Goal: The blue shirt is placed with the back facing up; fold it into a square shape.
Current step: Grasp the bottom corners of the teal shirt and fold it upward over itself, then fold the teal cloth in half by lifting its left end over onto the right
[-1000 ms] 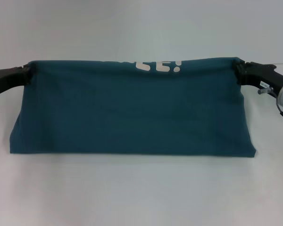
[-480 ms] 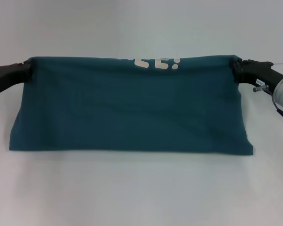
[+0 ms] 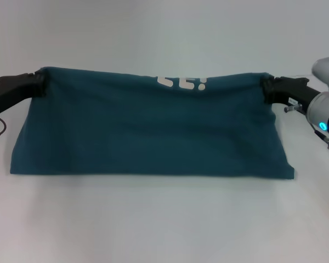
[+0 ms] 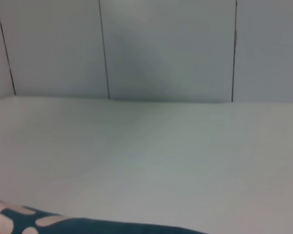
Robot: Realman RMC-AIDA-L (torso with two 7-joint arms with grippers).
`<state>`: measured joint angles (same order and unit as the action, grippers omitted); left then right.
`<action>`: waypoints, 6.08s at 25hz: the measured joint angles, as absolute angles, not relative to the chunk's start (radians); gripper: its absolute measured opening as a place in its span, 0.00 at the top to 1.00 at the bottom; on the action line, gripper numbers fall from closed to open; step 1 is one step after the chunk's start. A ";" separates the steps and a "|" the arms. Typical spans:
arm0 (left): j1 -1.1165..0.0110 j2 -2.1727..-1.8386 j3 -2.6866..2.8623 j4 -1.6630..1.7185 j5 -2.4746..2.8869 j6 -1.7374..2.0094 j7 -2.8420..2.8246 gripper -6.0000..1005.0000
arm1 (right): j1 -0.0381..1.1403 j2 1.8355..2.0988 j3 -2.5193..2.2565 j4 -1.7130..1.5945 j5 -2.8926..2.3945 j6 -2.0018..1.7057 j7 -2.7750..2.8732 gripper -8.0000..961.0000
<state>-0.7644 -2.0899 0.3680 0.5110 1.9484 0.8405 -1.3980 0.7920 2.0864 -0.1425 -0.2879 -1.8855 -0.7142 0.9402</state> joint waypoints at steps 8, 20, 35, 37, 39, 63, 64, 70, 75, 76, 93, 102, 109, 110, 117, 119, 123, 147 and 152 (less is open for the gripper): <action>-0.811 -2.094 0.369 0.460 1.936 0.649 -1.353 0.88 | 0.799 2.088 -0.152 -0.276 -1.781 -0.663 0.922 0.90; -0.728 -2.095 0.380 0.526 1.876 0.700 -1.401 0.42 | 0.745 2.077 -0.164 -0.287 -1.746 -0.741 0.976 0.23; -0.520 -2.096 0.481 0.690 1.889 0.993 -1.722 0.08 | 0.523 2.007 -0.517 -0.484 -1.753 -1.004 1.534 0.12; -0.505 -2.096 0.489 0.705 1.890 1.020 -1.734 0.08 | 0.505 1.991 -0.547 -0.507 -1.755 -1.039 1.605 0.12; -0.496 -2.097 0.489 0.714 1.899 1.042 -1.749 0.08 | 0.492 1.972 -0.561 -0.525 -1.766 -1.080 1.681 0.12; -0.460 -2.101 0.492 0.769 2.187 1.075 -1.804 0.09 | 0.499 1.890 -0.560 -0.628 -2.128 -1.368 2.186 0.12; -0.460 -2.102 0.493 0.769 2.197 1.073 -1.804 0.09 | 0.497 1.890 -0.562 -0.626 -2.129 -1.368 2.187 0.12; -0.465 -2.102 0.497 0.769 2.224 1.072 -1.804 0.09 | 0.488 1.894 -0.566 -0.614 -2.131 -1.355 2.187 0.12; -0.472 -2.101 0.510 0.769 2.228 1.060 -1.799 0.09 | 0.488 1.894 -0.566 -0.607 -2.131 -1.341 2.188 0.12; -0.473 -2.101 0.517 0.768 2.228 1.053 -1.798 0.09 | 0.488 1.895 -0.566 -0.607 -2.131 -1.340 2.189 0.12; -0.485 -2.112 0.622 0.754 2.230 0.979 -1.793 0.09 | 0.486 1.900 -0.560 -0.607 -2.131 -1.339 2.189 0.13; -0.494 -2.112 0.637 0.759 2.269 0.974 -1.800 0.11 | 0.483 1.902 -0.558 -0.607 -2.131 -1.338 2.185 0.13; -0.497 -2.112 0.639 0.777 2.278 0.968 -1.811 0.22 | 0.483 1.902 -0.558 -0.607 -2.131 -1.336 2.184 0.13; -0.497 -2.112 0.639 0.781 2.278 0.970 -1.814 0.23 | 0.483 1.903 -0.558 -0.607 -2.131 -1.335 2.184 0.13; -0.500 -2.112 0.642 0.785 2.279 0.972 -1.816 0.63 | 0.483 1.904 -0.558 -0.600 -2.131 -1.324 2.180 0.14; -0.502 -2.112 0.643 0.785 2.280 0.972 -1.816 0.72 | 0.483 1.904 -0.559 -0.596 -2.131 -1.317 2.180 0.15; -0.503 -2.112 0.644 0.785 2.281 0.973 -1.818 0.86 | 0.484 1.904 -0.565 -0.589 -2.131 -1.311 2.180 0.15; -0.492 -2.113 0.643 0.824 2.281 1.010 -1.830 0.99 | 0.503 1.922 -0.581 -0.531 -2.169 -1.265 2.178 0.16; -0.495 -2.112 0.644 0.824 2.281 1.018 -1.830 0.99 | 0.510 1.930 -0.582 -0.529 -2.169 -1.238 2.169 0.17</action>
<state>-0.4950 -2.1123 0.6439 0.8238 2.2810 1.0179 -1.8300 0.5098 1.9298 -0.5825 -0.5291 -2.1691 -1.2383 2.1695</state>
